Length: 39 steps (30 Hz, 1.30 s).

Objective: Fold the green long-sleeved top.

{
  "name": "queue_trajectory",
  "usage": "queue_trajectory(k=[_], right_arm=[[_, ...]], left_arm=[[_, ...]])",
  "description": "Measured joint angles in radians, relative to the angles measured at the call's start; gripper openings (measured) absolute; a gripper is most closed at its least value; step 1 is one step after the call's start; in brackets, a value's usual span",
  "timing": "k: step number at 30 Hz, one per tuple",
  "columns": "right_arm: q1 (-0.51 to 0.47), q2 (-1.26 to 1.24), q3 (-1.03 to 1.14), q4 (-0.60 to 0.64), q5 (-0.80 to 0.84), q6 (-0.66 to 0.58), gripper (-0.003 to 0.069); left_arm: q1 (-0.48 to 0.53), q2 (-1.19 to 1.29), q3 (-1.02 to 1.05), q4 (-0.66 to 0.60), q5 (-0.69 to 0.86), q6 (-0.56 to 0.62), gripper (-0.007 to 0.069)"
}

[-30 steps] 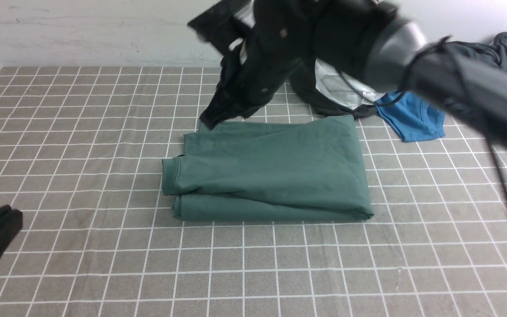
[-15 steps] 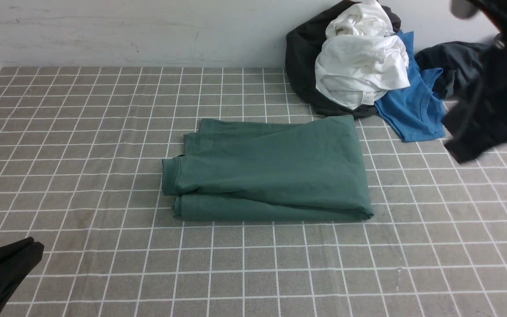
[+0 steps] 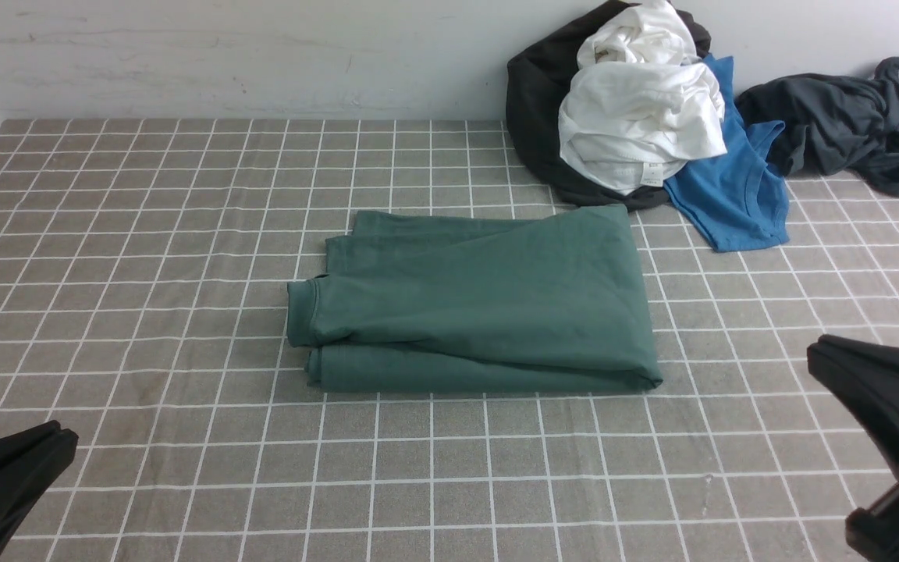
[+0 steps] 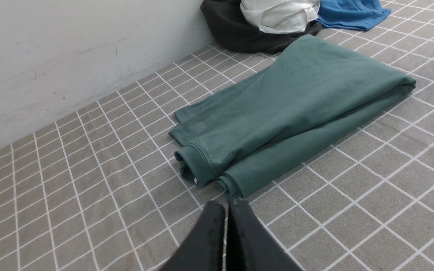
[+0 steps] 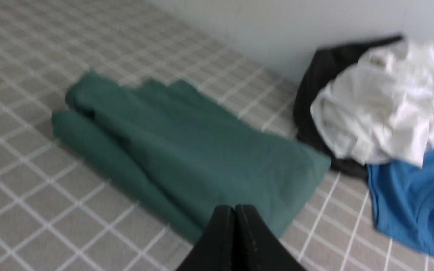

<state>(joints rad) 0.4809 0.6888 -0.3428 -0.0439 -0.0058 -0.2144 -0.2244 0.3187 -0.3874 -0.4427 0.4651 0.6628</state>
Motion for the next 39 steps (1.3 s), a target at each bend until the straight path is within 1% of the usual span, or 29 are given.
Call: queue_trajectory(k=[1,2,3,4,7,14,22,27,29,33,36,37,39], right_arm=[[0.0,-0.001,0.015,0.0,-0.035,0.0,-0.0014],[0.0,-0.001,0.063,0.0,-0.138,0.001,-0.0014],[0.0,-0.001,0.07,0.0,-0.162,0.001,-0.0014],[0.0,-0.001,0.113,0.0,-0.233,0.002,-0.0014],[0.0,-0.001,0.171,0.0,-0.302,0.003,-0.0014],[0.0,-0.001,0.262,0.0,-0.317,0.003,-0.0014],[0.0,-0.017,0.351,0.0,-0.291,0.003,-0.0014],[-0.095,-0.228,0.369,-0.017,-0.158,0.003,-0.0014],[-0.175,-0.357,0.369,-0.023,-0.062,0.003,-0.0014],[-0.322,-0.561,0.369,-0.026,0.078,-0.001,-0.0014],[-0.406,-0.655,0.369,-0.026,0.138,-0.001,-0.0014],[-0.45,-0.685,0.369,-0.026,0.162,-0.001,-0.0014],[-0.498,-0.696,0.369,-0.026,0.181,-0.001,-0.0014]], left_arm=[[0.0,0.0,0.0,0.0,0.0,0.0,-0.0004],[0.0,0.0,0.0,0.0,0.0,0.0,-0.0004],[0.0,0.0,0.0,0.0,0.0,0.0,-0.0004],[0.0,0.0,0.0,0.0,0.0,0.0,-0.0004],[0.0,0.0,0.0,0.0,0.0,0.0,-0.0004],[0.0,0.0,0.0,0.0,0.0,0.001,-0.0004],[0.0,0.0,0.0,0.0,0.0,0.001,-0.0004],[0.0,0.0,0.0,0.0,0.0,0.001,-0.0004],[0.0,0.0,0.0,0.0,0.001,0.001,-0.0004],[0.0,0.0,0.0,0.0,0.001,0.001,-0.0004],[0.0,0.0,0.0,0.0,0.001,0.001,-0.0004],[0.0,0.0,0.0,0.0,0.001,0.001,-0.0004],[0.0,0.0,0.0,0.0,0.001,0.001,-0.0004]])
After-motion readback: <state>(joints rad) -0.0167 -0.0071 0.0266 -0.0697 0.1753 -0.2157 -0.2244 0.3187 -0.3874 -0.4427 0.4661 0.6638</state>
